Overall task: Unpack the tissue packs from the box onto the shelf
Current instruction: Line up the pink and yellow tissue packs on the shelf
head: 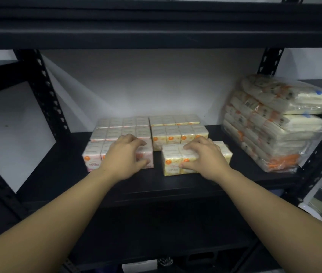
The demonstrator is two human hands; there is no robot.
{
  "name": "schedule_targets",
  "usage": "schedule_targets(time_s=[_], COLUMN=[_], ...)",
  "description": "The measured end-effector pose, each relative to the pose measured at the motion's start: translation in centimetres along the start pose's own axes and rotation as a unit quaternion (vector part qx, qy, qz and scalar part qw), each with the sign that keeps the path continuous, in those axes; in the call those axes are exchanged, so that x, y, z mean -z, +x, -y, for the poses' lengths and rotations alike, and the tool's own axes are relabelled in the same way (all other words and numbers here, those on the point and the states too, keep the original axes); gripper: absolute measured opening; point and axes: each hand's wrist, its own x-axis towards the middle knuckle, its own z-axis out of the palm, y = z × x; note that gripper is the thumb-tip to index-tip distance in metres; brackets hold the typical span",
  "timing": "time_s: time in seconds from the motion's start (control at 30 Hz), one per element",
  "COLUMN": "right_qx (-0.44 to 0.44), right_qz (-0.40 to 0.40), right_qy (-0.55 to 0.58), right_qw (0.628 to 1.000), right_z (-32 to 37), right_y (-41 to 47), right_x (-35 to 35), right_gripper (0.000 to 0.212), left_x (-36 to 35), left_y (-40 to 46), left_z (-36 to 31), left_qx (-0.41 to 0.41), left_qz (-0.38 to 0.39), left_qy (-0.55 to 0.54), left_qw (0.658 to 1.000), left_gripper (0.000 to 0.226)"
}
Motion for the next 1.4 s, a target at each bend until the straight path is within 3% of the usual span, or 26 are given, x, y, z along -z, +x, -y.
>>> schedule_targets(time_s=[0.17,0.57,0.77,1.07,1.23,1.4], right_qx=[0.008,0.016,0.024,0.020,0.014,0.018], right_qz=[0.002,0.017,0.019,0.032,0.007,-0.018], right_qy=[0.011,0.003,-0.021,-0.067,-0.042,-0.019], right_qw=[1.000,1.000,0.999,0.997,0.999,1.000], right_z=[0.6,1.2,1.0,1.9,3.7,7.2], right_y=[1.3,4.0,4.5,4.2,1.9,-3.0], right_x=[-1.0,-2.2,-2.6,-2.2,-2.2,-3.5], right_gripper=[0.067,0.065,0.073,0.077,0.083,0.075], left_x=[0.5,-0.2,-0.3,-0.8,-0.3,0.0], left_y=[-1.6,-1.6,-1.0,-0.8,-2.3,-6.9], left_z=[3.2,4.1,4.4,4.3,4.4,4.7], left_qx=[0.069,0.075,0.072,0.073,0.054,0.020], left_qz=[0.013,-0.019,-0.001,-0.012,-0.023,-0.038], left_qy=[0.019,0.036,0.046,0.065,0.034,-0.012], left_qw=[0.997,0.996,0.996,0.995,0.998,0.999], left_gripper=[0.055,0.042,0.055,0.053,0.061,0.067])
